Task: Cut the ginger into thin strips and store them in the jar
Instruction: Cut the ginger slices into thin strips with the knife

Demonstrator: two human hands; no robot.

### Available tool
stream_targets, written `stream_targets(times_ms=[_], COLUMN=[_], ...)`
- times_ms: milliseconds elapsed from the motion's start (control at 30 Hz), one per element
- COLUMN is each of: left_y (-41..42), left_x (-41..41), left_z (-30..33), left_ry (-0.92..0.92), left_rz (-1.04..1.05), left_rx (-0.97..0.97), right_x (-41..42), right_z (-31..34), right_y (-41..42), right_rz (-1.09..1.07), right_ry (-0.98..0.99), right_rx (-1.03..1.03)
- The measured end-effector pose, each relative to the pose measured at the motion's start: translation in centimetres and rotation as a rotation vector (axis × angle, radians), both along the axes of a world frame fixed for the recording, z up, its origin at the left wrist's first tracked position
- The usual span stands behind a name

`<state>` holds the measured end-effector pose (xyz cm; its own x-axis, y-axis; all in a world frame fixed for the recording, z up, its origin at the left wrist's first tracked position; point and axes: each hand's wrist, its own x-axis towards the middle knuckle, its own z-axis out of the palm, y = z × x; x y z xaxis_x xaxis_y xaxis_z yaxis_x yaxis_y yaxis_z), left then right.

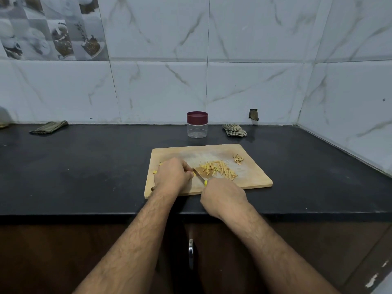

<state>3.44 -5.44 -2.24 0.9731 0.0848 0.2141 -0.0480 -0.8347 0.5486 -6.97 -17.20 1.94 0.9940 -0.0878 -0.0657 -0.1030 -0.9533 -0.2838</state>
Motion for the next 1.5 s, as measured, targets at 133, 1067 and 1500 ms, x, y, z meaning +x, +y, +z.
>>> stream_targets(times_ms=[133,1067,1500], left_y=[0.0,-0.2,0.0], left_x=[0.0,-0.7,-0.4], left_z=[0.0,0.2,0.2], left_ry=[0.001,-0.002,0.007], left_rz=[0.000,0.028,0.031], left_rx=[-0.002,-0.033,-0.041], right_x=[0.3,-1.0,0.4], right_z=[0.0,0.1,0.2], right_y=[0.3,-0.4,1.0], right_rz=[-0.003,-0.029,-0.002], right_ry=[0.012,0.016,0.052], right_rx=[0.006,0.032,-0.023])
